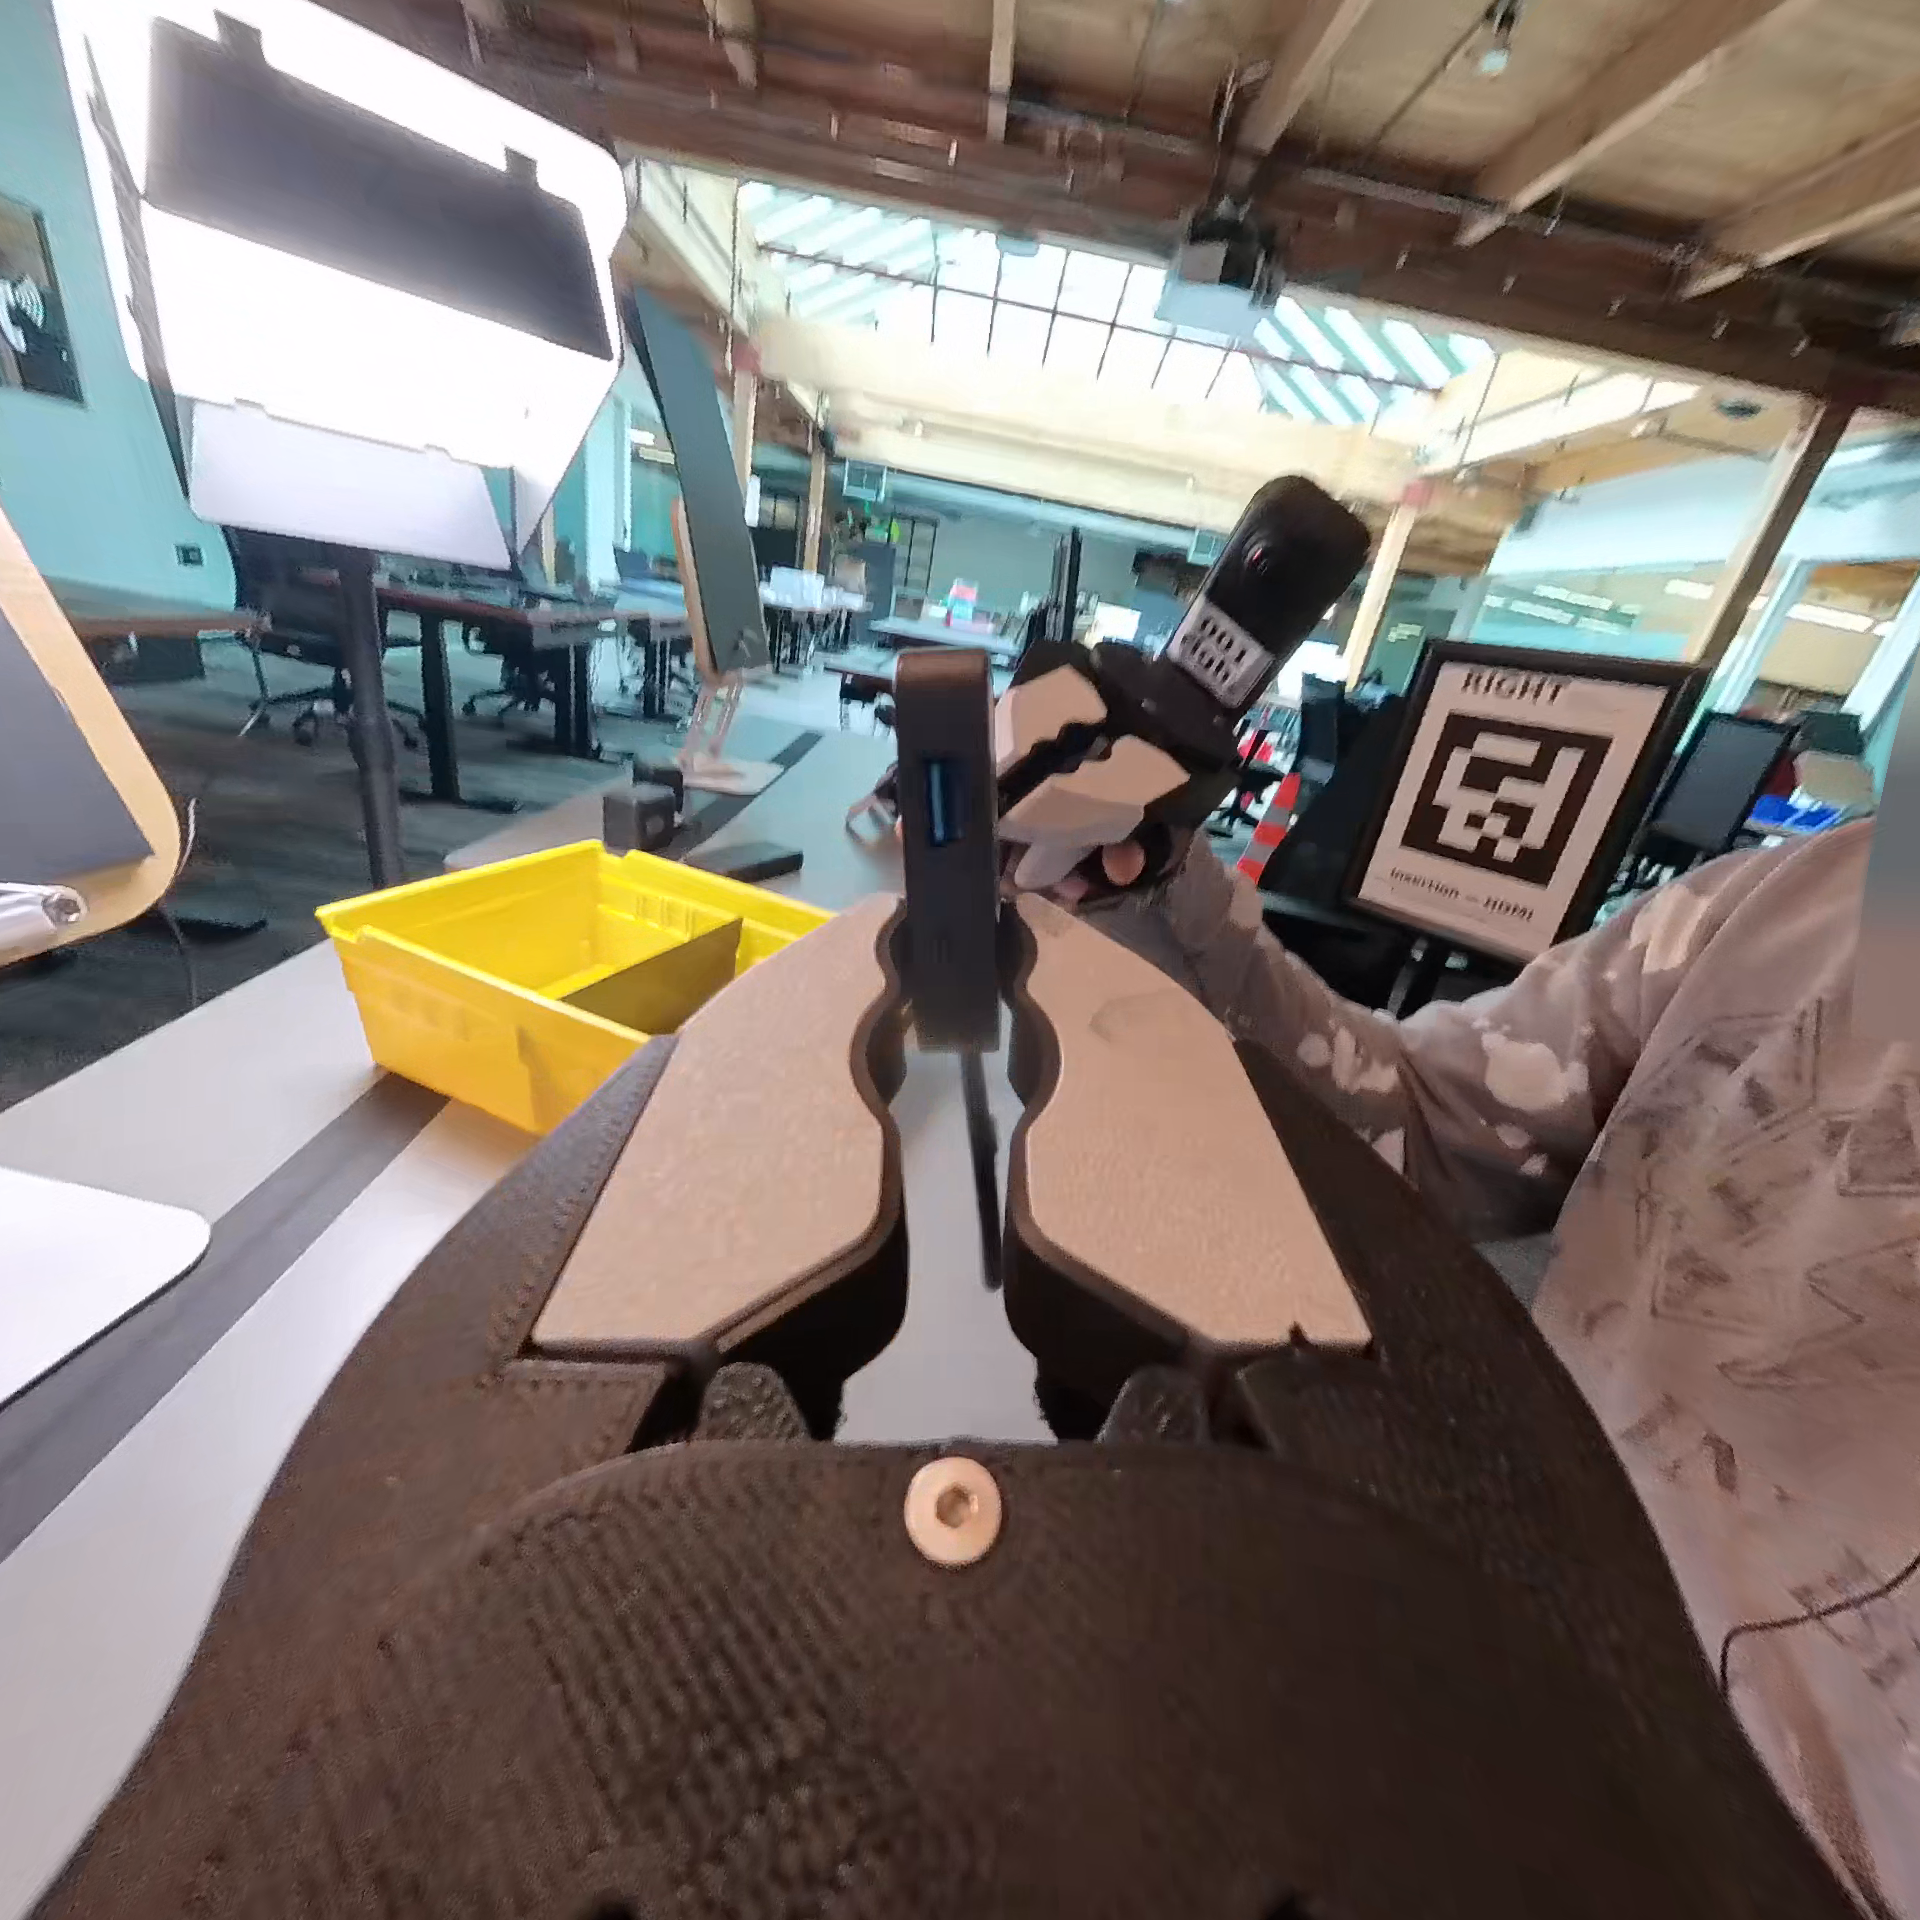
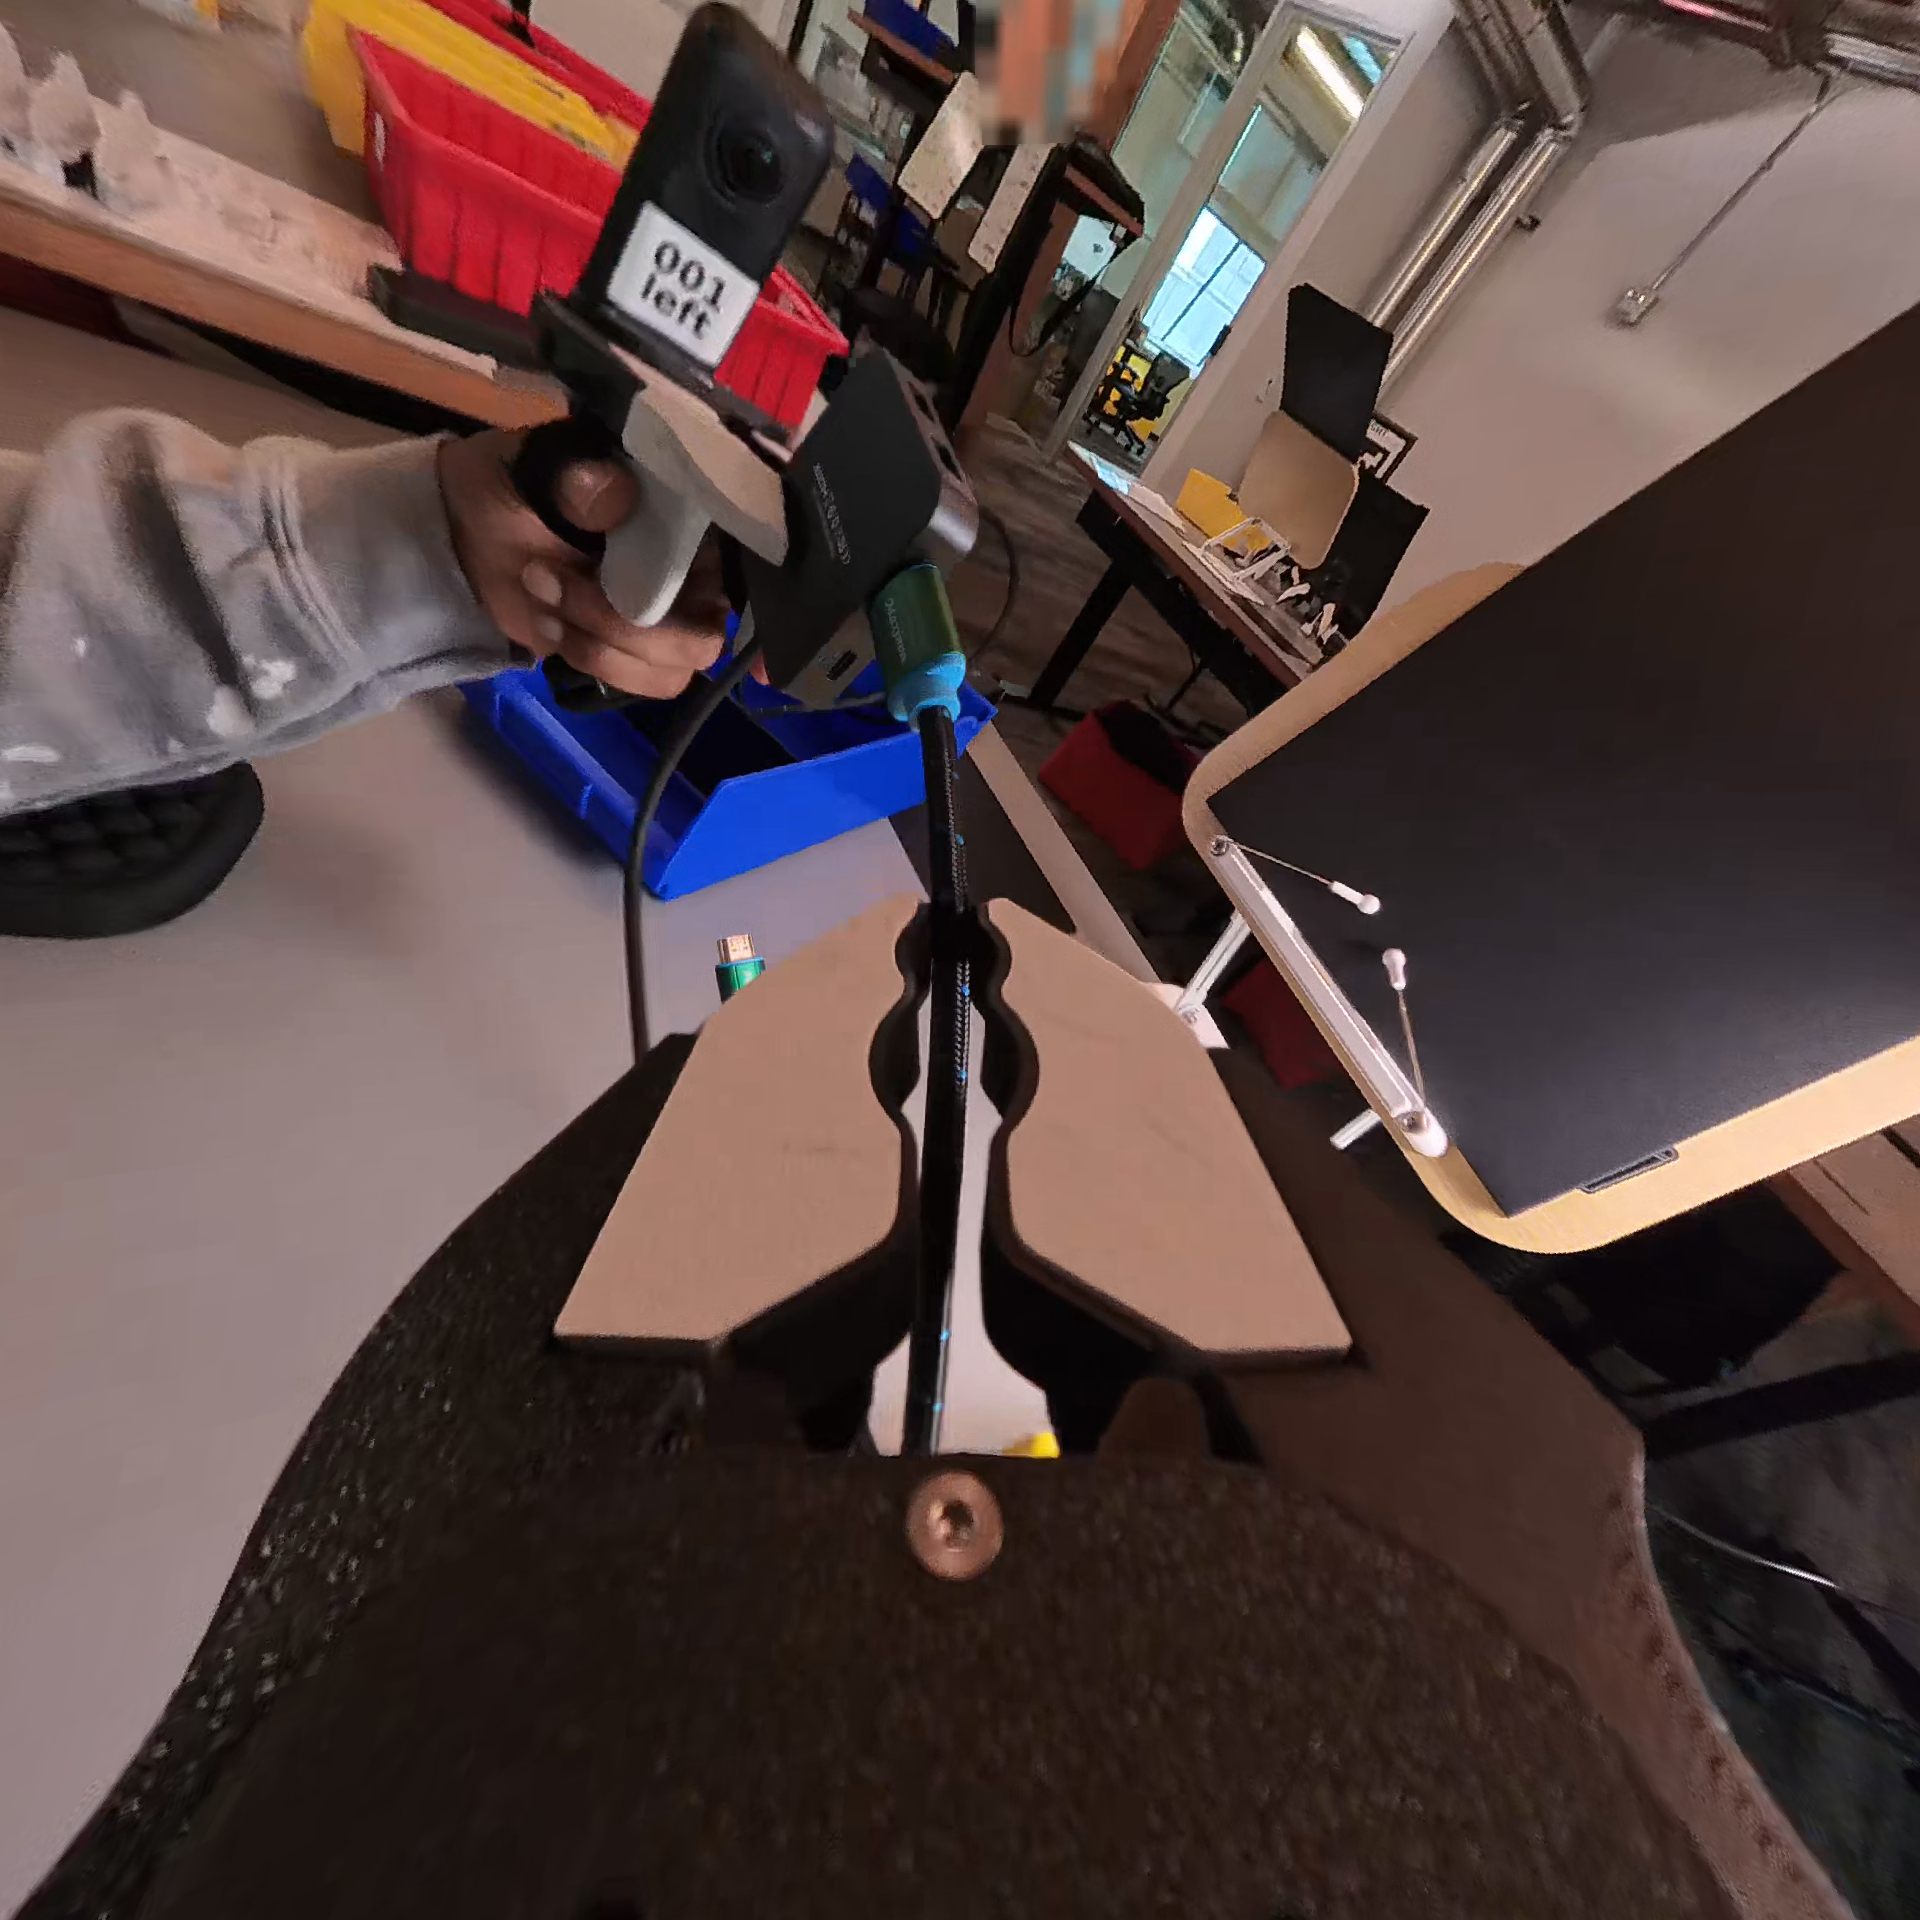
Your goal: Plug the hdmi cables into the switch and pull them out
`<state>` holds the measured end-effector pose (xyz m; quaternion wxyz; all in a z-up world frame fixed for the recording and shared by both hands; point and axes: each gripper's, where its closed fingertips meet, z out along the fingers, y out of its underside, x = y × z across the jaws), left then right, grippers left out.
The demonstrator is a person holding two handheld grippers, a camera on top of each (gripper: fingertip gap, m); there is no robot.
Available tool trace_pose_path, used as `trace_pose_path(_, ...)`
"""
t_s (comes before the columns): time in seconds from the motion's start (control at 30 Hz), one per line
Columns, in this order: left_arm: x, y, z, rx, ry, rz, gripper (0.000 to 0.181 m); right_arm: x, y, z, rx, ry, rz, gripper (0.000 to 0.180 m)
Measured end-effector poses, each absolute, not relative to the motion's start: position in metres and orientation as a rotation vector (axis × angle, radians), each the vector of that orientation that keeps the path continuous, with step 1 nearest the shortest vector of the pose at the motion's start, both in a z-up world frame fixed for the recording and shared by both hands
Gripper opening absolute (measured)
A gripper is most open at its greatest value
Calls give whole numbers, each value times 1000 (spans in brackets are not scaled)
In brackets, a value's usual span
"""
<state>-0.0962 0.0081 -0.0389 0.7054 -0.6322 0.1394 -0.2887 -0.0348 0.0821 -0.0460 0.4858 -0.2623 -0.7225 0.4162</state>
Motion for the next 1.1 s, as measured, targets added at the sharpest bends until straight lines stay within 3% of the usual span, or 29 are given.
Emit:
trace_pose_path(0.2, -83, 10, -59, -1548, 396, -559, 27, -24, 72, -54, -581, -1855, 974, 6)
trace_pose_path(0.4, -75, 16, -63, -1548, 410, -588, 15, -27, 84, -52, -619, -1806, 963, 7)
trace_pose_path(0.5, -81, 17, -49, -1464, 350, -608, 15, -30, 92, -22, -652, -1601, 1035, 18)
trace_pose_path(0.67, -122, 12, -30, -1312, 134, -590, 14, -12, 66, 26, -671, -1382, 1503, 15)
trace_pose_path(0.87, -128, 8, -22, -1233, 83, -623, 14, -62, 48, -29, -851, -1523, 1581, 19)
trace_pose_path(1.1, -80, 26, -36, -1323, 233, -677, 15, -61, 52, -26, -899, -1454, 1891, 23)
